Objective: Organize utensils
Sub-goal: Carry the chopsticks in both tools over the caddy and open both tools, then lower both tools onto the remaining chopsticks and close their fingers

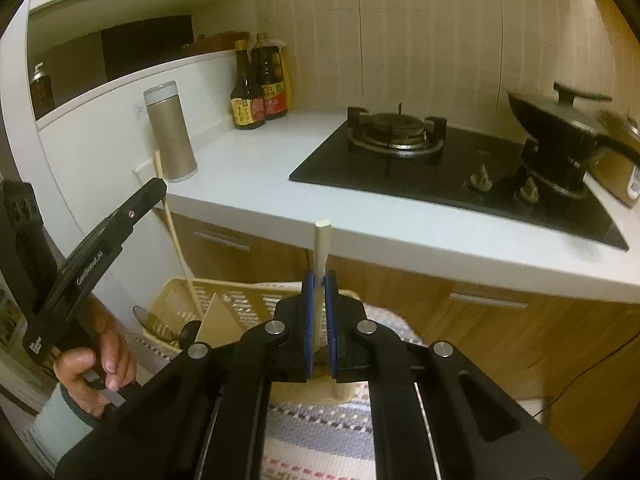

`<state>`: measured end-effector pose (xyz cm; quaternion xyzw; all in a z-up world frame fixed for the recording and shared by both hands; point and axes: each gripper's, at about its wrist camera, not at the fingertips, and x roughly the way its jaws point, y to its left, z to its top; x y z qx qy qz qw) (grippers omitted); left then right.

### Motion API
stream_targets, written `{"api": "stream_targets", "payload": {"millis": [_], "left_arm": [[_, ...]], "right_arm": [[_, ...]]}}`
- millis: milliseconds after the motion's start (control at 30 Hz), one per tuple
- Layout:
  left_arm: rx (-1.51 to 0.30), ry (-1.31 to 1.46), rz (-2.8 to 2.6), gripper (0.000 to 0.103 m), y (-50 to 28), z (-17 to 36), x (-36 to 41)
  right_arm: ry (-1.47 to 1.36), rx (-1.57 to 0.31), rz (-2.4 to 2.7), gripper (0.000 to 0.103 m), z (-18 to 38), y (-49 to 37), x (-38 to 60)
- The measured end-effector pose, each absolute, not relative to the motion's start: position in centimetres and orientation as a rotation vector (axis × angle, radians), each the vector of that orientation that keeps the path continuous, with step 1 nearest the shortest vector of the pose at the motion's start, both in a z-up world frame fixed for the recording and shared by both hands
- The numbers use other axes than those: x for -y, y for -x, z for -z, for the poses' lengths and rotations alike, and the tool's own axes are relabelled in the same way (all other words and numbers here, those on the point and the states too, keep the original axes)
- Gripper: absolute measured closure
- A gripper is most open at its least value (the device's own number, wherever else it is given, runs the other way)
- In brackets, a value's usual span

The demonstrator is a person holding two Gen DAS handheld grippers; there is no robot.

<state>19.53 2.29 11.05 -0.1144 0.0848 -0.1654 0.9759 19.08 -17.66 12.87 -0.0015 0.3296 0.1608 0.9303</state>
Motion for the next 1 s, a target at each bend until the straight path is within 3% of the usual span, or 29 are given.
{"api": "stream_targets", "payload": {"millis": [100, 233, 400, 467, 500, 767, 1000], "left_arm": [[-0.194, 0.231, 0.365, 0.089, -19.0, -11.1, -2.3], [-0.209, 0.227, 0.389, 0.059, -17.7, -11.5, -2.5], [-0.228, 0.267, 0.426, 0.056, -15.3, -12.3, -3.5], [-0.225, 0.272, 0.43, 0.054, -14.1, -12.8, -3.8], [-0.223, 0.272, 0.429, 0.054, -13.6, -13.1, -3.9], [-0.234, 0.238, 0.427, 0.045, -9.5, -15.2, -3.4], [-0.346, 0.082, 0.412, 0.044, -6.6, -14.8, -0.4]], "right_arm": [[-0.02, -0.7, -0.348, 0.097, -12.8, -18.6, 18.0], [-0.045, -0.724, -0.364, 0.087, -12.7, -17.6, 18.4], [-0.057, -0.727, -0.36, 0.076, -12.8, -15.8, 19.2], [-0.067, -0.724, -0.365, 0.053, -12.9, -14.7, 19.5], [-0.067, -0.719, -0.364, 0.051, -13.0, -14.3, 19.6], [-0.038, -0.755, -0.332, 0.051, -13.0, -10.3, 19.3], [0.016, -0.869, -0.328, 0.051, -10.6, -8.1, 18.0]]}}
